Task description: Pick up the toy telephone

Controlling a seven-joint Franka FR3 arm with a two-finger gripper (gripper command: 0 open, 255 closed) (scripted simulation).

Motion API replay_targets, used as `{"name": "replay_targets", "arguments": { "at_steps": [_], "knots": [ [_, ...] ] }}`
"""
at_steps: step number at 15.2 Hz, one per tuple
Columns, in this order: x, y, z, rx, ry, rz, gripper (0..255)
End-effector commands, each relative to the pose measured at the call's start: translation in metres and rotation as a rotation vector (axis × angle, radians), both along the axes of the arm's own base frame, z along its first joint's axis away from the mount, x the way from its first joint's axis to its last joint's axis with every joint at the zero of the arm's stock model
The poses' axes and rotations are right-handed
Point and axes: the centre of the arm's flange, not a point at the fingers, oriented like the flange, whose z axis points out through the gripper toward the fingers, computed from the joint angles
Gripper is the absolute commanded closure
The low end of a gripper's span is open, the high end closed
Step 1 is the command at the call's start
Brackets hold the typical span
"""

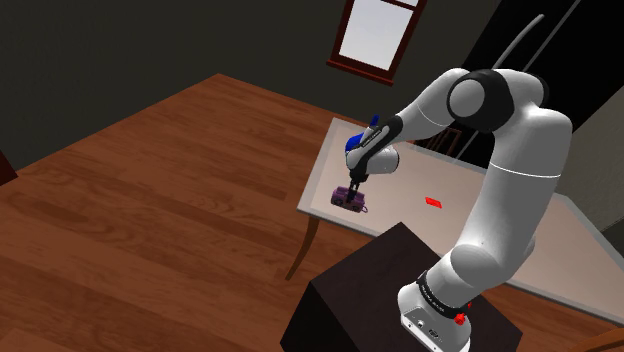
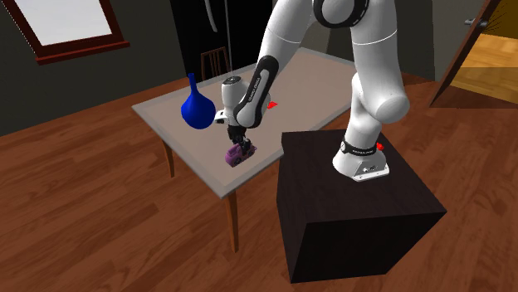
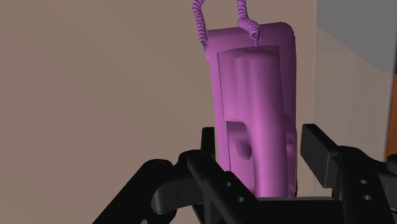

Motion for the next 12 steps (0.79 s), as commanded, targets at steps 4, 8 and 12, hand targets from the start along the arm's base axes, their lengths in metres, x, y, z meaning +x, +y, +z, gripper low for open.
{"name": "replay_targets", "arguments": {
  "at_steps": [4,8,12],
  "knots": [
    [-0.001,0.000,0.010,0.000,0.001,-0.001,255],
    [-0.001,0.000,0.031,0.000,0.001,-0.001,255],
    [-0.001,0.000,0.052,0.000,0.001,-0.001,255]
  ]
}}
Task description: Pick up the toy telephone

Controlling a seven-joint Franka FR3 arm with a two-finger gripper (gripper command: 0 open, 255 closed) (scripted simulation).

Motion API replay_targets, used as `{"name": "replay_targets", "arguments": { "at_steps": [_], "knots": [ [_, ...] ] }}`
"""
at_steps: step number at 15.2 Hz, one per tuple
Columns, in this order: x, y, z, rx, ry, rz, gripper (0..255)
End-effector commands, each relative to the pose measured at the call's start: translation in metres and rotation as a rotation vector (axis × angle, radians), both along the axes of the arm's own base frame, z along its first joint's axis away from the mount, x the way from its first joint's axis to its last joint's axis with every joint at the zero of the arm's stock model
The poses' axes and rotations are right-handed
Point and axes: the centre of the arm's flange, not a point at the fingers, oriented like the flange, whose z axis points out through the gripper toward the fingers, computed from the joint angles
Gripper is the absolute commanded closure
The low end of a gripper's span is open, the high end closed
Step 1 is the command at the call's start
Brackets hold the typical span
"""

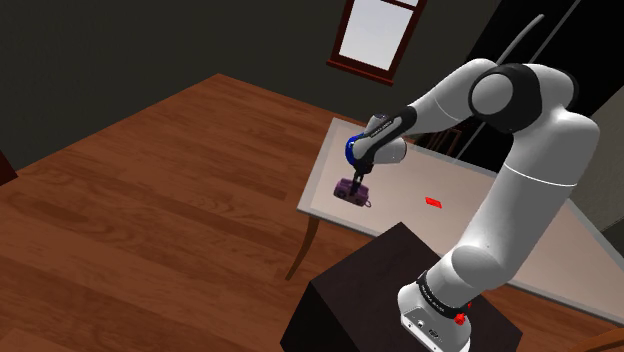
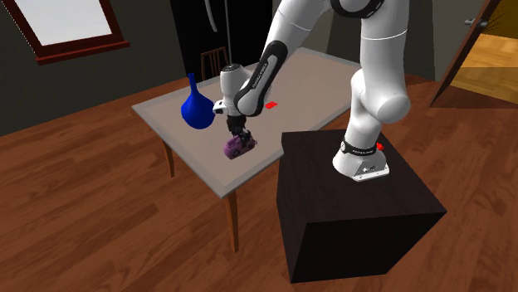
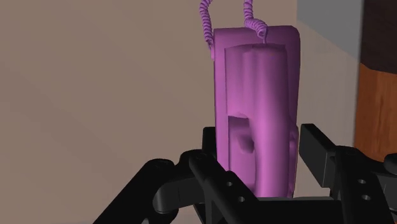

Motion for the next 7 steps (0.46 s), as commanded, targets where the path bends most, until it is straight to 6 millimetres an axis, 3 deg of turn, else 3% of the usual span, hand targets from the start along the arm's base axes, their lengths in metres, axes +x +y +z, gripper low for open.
{"name": "replay_targets", "arguments": {
  "at_steps": [1,5,7],
  "knots": [
    [0.000,0.000,0.011,0.000,0.000,0.000,255],
    [0.000,0.000,0.032,0.000,0.000,0.000,255],
    [0.000,0.000,0.033,0.000,0.000,0.000,255]
  ]
}}
